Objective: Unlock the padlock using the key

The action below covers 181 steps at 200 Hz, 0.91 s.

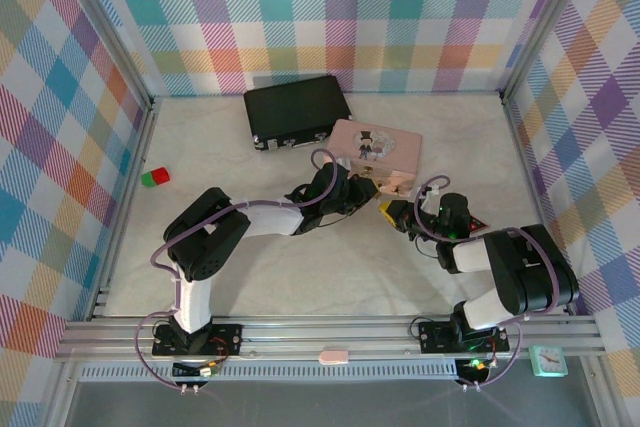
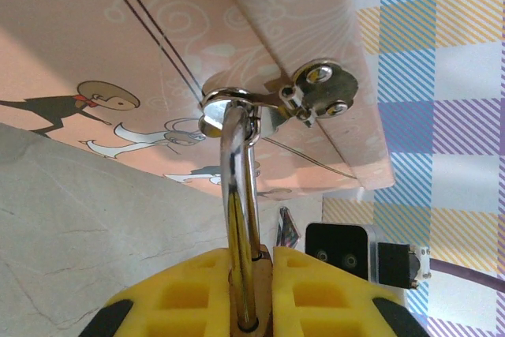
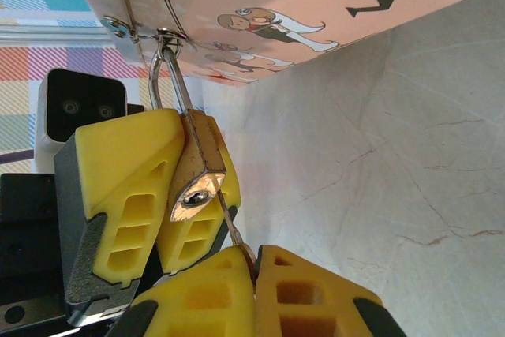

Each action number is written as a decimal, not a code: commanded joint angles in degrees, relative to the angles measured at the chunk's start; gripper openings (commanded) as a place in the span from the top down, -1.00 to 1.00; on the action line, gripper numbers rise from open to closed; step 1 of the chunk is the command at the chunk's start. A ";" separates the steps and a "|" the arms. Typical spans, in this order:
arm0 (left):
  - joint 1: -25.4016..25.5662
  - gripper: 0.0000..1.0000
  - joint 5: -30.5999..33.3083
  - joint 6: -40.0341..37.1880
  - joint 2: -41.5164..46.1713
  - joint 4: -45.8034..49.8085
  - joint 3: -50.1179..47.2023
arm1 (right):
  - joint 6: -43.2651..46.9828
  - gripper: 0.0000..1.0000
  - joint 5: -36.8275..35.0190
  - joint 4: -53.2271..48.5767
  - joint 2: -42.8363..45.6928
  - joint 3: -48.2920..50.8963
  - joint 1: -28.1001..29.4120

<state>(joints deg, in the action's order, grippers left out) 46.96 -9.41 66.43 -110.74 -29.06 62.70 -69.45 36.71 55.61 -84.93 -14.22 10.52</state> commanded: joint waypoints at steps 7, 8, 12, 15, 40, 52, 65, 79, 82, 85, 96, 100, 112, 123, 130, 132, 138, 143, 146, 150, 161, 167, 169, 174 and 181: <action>0.24 1.00 0.67 -1.20 0.61 -3.68 0.32 | 1.56 1.00 0.68 -0.32 1.34 -1.68 0.28; 0.24 1.00 0.64 -1.17 0.66 -3.66 0.32 | 1.62 1.00 0.66 -0.33 1.30 -1.69 0.28; 0.30 1.00 0.63 -1.22 0.61 -3.59 0.39 | 1.43 1.00 0.83 -0.20 1.26 -1.77 0.36; 0.32 1.00 0.65 -1.22 0.61 -3.49 0.41 | 1.29 1.00 0.90 0.00 1.25 -1.82 0.36; 0.37 1.00 0.78 -1.31 0.53 -3.15 0.33 | 1.34 1.00 0.65 -0.87 2.07 -1.87 0.29; 0.33 1.00 1.01 -1.39 0.52 -3.00 0.32 | 1.64 1.00 0.56 -2.29 2.78 -1.95 0.33; 0.34 1.00 1.19 -1.43 0.52 -2.85 0.32 | 2.12 1.00 0.55 -4.33 3.76 -2.04 0.28; 0.33 1.00 1.32 -1.48 0.47 -2.81 0.36 | 2.64 1.00 0.39 -6.08 4.77 -2.04 0.29; 0.33 1.00 1.35 -1.48 0.36 -2.82 0.40 | 2.70 1.00 0.32 -6.41 4.99 -1.98 0.29; 0.35 1.00 1.29 -1.55 0.29 -2.78 0.41 | 2.78 1.00 0.31 -6.71 5.26 -1.96 0.29; 0.34 1.00 1.32 -1.56 0.28 -2.64 0.64 | 3.17 1.00 0.23 -7.98 5.93 -1.95 0.29; 0.33 1.00 1.34 -1.65 0.18 -2.63 0.65 | 3.30 1.00 0.11 -8.34 6.20 -1.95 0.29; 0.34 1.00 1.25 -1.56 0.10 -2.58 0.75 | 3.56 1.00 -0.11 -9.00 6.80 -1.95 0.29; 0.33 1.00 1.24 -1.62 -0.10 -2.75 0.76 | 3.79 1.00 -0.20 -9.39 7.09 -1.95 0.29; 0.34 1.00 1.15 -1.48 -0.08 -2.88 0.68 | 4.00 1.00 -0.39 -9.49 7.23 -2.03 0.29; 0.33 1.00 1.15 -1.42 -0.09 -2.90 0.67 | 4.04 1.00 -0.38 -9.59 7.19 -2.13 0.29; 0.37 1.00 1.17 -1.40 -0.09 -3.08 0.63 | 4.09 1.00 -0.35 -9.78 7.01 -2.20 0.29; 0.39 1.00 1.15 -1.33 -0.09 -3.11 0.59 | 4.21 1.00 -0.48 -9.87 6.86 -2.22 0.29; 0.40 1.00 1.15 -1.31 -0.05 -3.15 0.59 | 4.17 1.00 -0.42 -9.72 6.68 -2.23 0.29; 0.42 1.00 1.07 -1.31 -0.01 -3.22 0.58 | 4.10 1.00 -0.38 -9.34 6.38 -2.27 0.29; 0.46 1.00 1.06 -1.31 0.10 -3.20 0.63 | 3.65 1.00 -0.08 -8.23 5.31 -2.32 0.29; 0.42 1.00 1.13 -1.31 0.16 -3.20 0.64 | 3.34 1.00 0.19 -7.49 4.61 -2.23 0.29; 0.41 1.00 1.14 -1.31 0.17 -3.20 0.53 | 3.18 1.00 0.25 -7.22 4.36 -2.22 0.29; 0.41 1.00 1.21 -1.32 0.31 -3.28 0.50 | 2.81 1.00 0.46 -6.46 3.73 -2.14 0.29; 0.41 1.00 1.23 -1.32 0.30 -3.29 0.50 | 2.28 1.00 0.53 -5.26 2.89 -1.89 0.30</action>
<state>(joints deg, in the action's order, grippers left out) 47.11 -8.95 66.22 -110.93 -28.67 62.70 -66.85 36.53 47.27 -79.53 -15.18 10.52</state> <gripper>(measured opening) 0.145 0.046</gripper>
